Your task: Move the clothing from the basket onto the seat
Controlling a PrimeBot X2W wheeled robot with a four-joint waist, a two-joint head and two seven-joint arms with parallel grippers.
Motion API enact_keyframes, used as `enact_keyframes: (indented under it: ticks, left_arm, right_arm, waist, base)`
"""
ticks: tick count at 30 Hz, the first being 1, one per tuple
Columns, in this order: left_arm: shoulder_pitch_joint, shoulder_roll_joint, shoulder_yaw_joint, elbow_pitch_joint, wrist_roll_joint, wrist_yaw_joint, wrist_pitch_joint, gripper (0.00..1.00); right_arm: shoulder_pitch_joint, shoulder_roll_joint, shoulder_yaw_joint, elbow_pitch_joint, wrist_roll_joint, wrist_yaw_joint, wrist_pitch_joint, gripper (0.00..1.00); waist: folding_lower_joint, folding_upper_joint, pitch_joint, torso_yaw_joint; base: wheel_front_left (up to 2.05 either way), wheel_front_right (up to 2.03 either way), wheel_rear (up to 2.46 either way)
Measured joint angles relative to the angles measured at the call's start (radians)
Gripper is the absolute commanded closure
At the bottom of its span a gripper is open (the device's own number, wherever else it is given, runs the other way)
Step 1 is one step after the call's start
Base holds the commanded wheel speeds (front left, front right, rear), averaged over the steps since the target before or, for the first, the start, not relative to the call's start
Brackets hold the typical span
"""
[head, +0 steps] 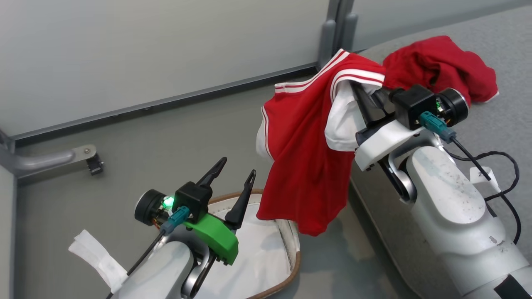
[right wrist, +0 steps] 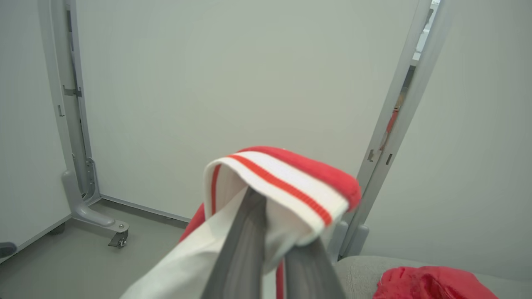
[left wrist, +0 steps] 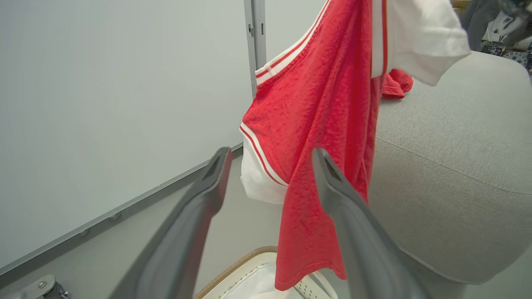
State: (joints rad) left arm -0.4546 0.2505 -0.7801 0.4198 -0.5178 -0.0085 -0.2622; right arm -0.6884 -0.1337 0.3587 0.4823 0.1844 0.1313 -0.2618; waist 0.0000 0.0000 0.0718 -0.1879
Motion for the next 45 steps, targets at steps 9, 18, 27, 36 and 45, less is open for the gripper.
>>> enact_keyframes:
  ticks: [9,18,27,36,45]
  left_arm:
    - [-0.006,-0.009,0.003,0.002,0.022,-0.009,0.000,0.00]
    - [-0.034,-0.010,-0.003,0.020,0.037,-0.015,0.000,0.00]
    - [-0.047,-0.027,-0.013,0.025,0.054,-0.023,0.000,0.00]
    - [-0.053,-0.032,-0.014,0.008,0.081,-0.025,0.000,0.00]
    - [-0.107,-0.017,-0.036,-0.009,0.125,-0.026,0.006,0.00]
  right_arm:
    - [-0.018,-0.028,-0.038,-0.025,-0.009,0.000,0.000,1.00]
    - [-0.007,-0.029,-0.064,-0.034,-0.010,0.000,0.000,1.00]
    - [-0.011,-0.042,-0.084,0.002,-0.018,0.000,0.000,1.00]
    - [-0.207,-0.146,-0.107,0.054,-0.041,0.000,0.002,1.00]
    - [-0.488,-0.310,-0.179,0.094,-0.053,0.000,0.072,1.00]
  waist:
    - [0.0000,0.0000,0.057,-0.130]
    - [0.0000,0.0000,0.124,-0.252]
    - [0.0000,0.0000,0.182,-0.275]
    - [0.0001,0.0000,0.207,-0.205]
    - [0.0001,0.0000,0.283,-0.134]
  base:
    - [0.00,0.00,0.00]
    - [0.00,0.00,0.00]
    - [0.00,0.00,0.00]
    - [0.00,0.00,0.00]
    - [0.00,0.00,0.00]
